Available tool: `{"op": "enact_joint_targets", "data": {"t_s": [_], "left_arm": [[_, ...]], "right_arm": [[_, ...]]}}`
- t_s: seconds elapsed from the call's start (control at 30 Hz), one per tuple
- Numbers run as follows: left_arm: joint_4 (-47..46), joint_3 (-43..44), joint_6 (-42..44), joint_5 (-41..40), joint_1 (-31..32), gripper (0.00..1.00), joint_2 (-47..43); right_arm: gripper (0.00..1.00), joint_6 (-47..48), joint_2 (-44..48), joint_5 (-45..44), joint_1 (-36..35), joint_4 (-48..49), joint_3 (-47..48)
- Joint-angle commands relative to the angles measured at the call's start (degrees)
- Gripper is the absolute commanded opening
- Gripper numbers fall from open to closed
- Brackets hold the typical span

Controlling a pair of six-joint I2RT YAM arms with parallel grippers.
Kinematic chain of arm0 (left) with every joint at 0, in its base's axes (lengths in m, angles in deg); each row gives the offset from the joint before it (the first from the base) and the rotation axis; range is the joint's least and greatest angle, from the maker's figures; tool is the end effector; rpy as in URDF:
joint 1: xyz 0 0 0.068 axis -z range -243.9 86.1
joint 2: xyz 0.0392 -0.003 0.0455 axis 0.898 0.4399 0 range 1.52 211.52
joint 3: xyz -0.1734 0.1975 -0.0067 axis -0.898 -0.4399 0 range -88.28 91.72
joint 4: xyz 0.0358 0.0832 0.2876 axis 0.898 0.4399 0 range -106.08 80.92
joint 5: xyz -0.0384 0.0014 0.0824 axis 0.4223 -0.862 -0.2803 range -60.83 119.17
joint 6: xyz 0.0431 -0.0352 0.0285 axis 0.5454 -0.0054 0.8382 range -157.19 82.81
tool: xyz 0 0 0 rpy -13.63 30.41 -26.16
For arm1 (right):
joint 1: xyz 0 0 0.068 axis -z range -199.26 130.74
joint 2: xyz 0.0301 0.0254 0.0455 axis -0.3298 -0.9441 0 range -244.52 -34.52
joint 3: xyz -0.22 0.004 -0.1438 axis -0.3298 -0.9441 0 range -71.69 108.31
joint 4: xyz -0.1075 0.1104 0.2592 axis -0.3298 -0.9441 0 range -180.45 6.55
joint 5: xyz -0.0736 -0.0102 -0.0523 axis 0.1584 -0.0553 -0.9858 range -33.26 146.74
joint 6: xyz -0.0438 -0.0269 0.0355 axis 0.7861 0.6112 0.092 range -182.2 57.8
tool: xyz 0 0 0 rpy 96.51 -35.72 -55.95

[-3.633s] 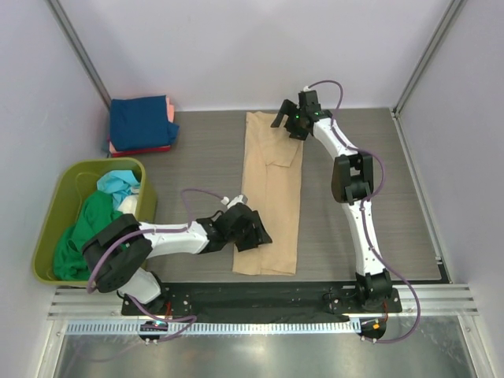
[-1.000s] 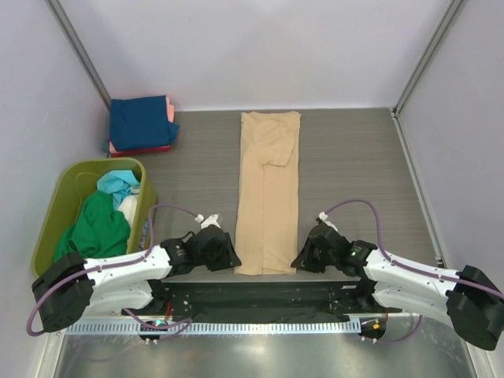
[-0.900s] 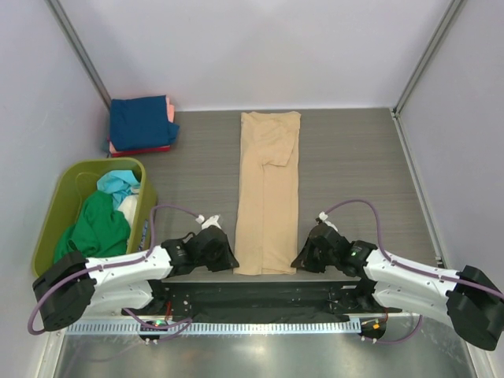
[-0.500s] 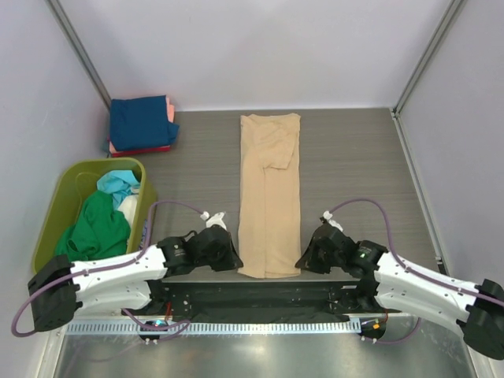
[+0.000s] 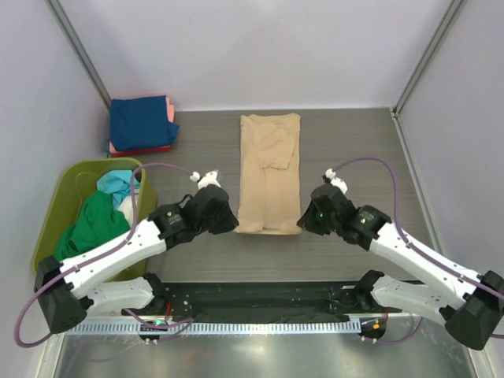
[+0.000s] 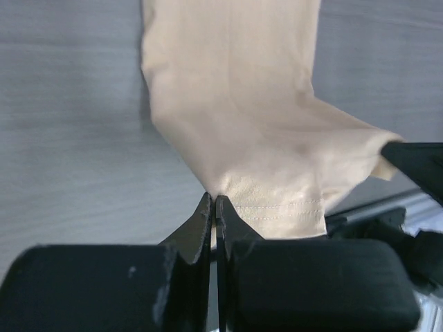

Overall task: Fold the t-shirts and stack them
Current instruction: Fold the tshirt

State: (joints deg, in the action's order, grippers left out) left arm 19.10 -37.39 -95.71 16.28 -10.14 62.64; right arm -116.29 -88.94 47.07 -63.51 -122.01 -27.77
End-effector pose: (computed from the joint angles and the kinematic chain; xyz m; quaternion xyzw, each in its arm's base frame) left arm 0.1713 -0.2159 0.2579 -0.0806 0.9169 -0.2551 0.2963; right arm 0.1812 0.1653 0.2352 0.1094 0.9276 0.2120 0.2877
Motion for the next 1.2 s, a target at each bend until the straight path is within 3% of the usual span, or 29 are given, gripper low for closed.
{"op": "enact_joint_targets", "data": {"t_s": [0.0,0.23,0.5,0.9,0.97,1.03,1.07,1.1,1.17], "left_arm": [[0.25,4.73,7.09,1.54,-5.66,0.00,4.17],[-2.57,16.59,13.43,8.40,-16.13,0.00,18.58],[-3.10,28.80,16.59,14.36,-22.11,0.00,34.92],[0.24,41.56,19.50,17.27,-28.44,0.00,48.99],[1.29,45.23,19.59,19.11,-29.58,0.10,52.94],[2.52,49.98,19.32,20.79,-30.64,0.17,56.63],[5.48,57.75,19.15,22.80,-31.95,0.31,61.26],[7.52,62.70,18.89,24.12,-32.57,0.39,64.53],[16.43,76.21,18.44,27.02,-34.24,0.52,74.77]], "right_arm": [[0.01,8.19,-4.11,-0.80,6.62,0.24,5.46],[0.01,16.81,-16.24,3.07,16.12,3.23,14.69],[0.01,20.51,-29.59,8.61,22.36,7.10,21.11],[0.01,22.71,-47.35,16.35,27.46,8.07,35.17],[0.01,22.80,-50.60,16.27,28.33,7.98,37.72],[0.18,22.18,-52.89,16.88,29.48,7.89,41.67],[0.33,22.01,-56.21,17.49,30.79,7.89,43.77],[0.60,21.92,-58.07,18.19,31.59,6.85,46.66],[0.72,21.92,-64.90,19.16,32.99,3.60,58.52]]}}
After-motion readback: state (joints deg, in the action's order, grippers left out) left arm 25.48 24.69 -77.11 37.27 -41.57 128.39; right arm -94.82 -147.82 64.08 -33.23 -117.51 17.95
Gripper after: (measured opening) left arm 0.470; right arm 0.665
